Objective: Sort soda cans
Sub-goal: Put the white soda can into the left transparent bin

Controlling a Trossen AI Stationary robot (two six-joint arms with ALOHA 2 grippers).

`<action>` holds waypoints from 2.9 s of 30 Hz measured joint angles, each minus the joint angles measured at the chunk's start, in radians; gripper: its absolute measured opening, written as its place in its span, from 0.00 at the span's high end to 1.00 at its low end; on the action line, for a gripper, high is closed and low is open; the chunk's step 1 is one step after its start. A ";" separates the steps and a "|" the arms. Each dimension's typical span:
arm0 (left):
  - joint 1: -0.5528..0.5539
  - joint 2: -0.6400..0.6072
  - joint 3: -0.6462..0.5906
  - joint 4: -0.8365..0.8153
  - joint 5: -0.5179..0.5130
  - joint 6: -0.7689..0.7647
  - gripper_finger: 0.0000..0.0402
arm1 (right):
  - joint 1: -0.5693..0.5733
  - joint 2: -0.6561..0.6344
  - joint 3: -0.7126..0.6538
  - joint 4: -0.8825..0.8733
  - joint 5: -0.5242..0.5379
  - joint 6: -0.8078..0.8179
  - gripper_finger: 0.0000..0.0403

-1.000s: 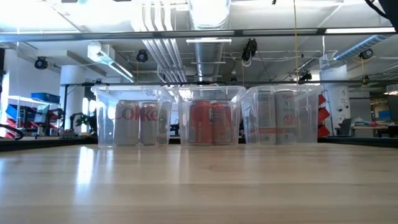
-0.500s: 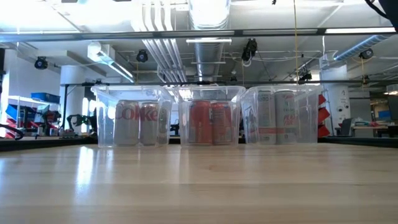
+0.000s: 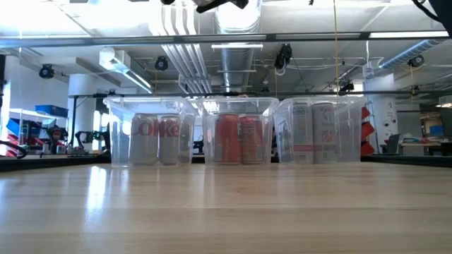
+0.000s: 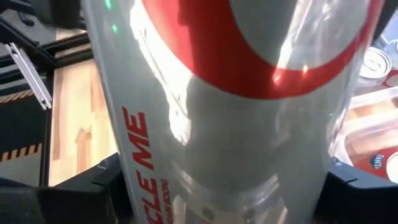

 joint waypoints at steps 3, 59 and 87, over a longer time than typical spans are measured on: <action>0.000 0.005 0.000 0.007 0.000 0.000 0.13 | 0.000 0.000 0.000 0.001 0.000 0.000 0.27; 0.648 0.127 -0.168 -0.082 -0.487 0.012 0.29 | 0.000 -0.057 0.060 -0.192 0.159 0.211 0.07; 0.640 0.358 -0.185 -0.079 -0.513 -0.070 0.29 | -0.001 -0.057 0.033 -0.169 0.160 0.208 0.07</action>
